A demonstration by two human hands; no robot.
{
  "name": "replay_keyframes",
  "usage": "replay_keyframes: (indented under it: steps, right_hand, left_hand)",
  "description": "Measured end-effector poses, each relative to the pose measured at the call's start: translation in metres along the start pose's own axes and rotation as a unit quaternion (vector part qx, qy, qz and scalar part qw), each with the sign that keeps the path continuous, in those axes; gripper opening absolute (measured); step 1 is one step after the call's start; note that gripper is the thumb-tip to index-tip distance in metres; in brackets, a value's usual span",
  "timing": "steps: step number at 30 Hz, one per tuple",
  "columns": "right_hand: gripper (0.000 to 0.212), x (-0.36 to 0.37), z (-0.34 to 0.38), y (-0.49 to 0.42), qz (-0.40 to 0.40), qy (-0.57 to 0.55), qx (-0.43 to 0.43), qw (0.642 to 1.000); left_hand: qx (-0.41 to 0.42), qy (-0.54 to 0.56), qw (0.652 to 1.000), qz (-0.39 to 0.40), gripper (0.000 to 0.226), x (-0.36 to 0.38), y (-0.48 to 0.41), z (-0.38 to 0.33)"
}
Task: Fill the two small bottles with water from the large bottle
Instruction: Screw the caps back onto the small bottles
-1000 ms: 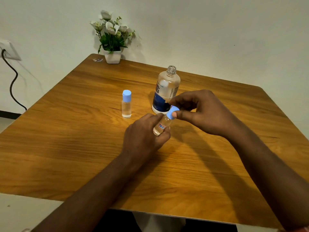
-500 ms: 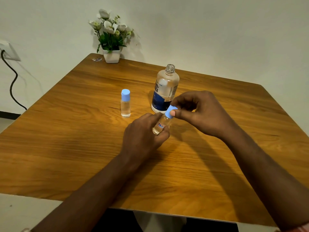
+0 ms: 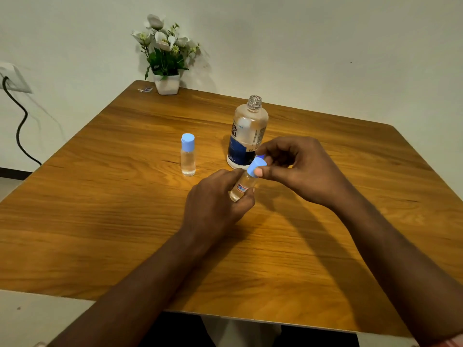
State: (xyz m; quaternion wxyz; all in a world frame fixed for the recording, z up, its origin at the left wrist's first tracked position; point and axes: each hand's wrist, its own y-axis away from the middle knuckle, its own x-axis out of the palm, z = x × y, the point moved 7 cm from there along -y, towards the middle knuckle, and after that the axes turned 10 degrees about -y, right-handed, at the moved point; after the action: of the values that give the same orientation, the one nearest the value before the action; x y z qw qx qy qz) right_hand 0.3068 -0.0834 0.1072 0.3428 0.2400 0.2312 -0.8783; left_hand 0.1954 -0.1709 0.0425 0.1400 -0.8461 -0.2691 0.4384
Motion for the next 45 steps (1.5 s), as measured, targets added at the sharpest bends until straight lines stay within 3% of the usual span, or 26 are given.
replay_keyframes:
  steps: [4, 22, 25, 31, 39, 45]
  right_hand:
    - [0.043, 0.001, 0.0, 0.0, 0.008, -0.008, -0.005, 1.0]
    - [0.031, 0.001, -0.006, 0.001, -0.011, -0.012, -0.002, 1.0]
    - [0.037, 0.003, -0.007, 0.001, -0.02, -0.005, -0.001, 1.0]
    - [0.036, 0.007, -0.007, 0.002, 0.017, -0.014, 0.002, 1.0]
    - [0.033, 0.018, -0.008, 0.004, -0.031, -0.025, -0.007, 0.999]
    - [0.041, 0.034, -0.008, -0.004, -0.082, -0.11, -0.007, 0.991]
  left_hand:
    - [-0.002, 0.01, 1.0, 0.004, 0.029, 0.001, 0.0, 0.001]
    - [0.0, 0.014, 1.0, 0.005, 0.029, 0.002, 0.0, 0.0]
    - [0.01, 0.012, 1.0, 0.005, 0.028, 0.001, 0.0, -0.001]
    - [0.012, 0.014, 1.0, 0.003, 0.029, 0.001, 0.001, -0.001]
    - [0.011, -0.016, 1.0, -0.007, 0.026, -0.007, 0.001, 0.002]
    - [-0.051, -0.072, 0.996, -0.009, 0.02, -0.017, -0.001, 0.019]
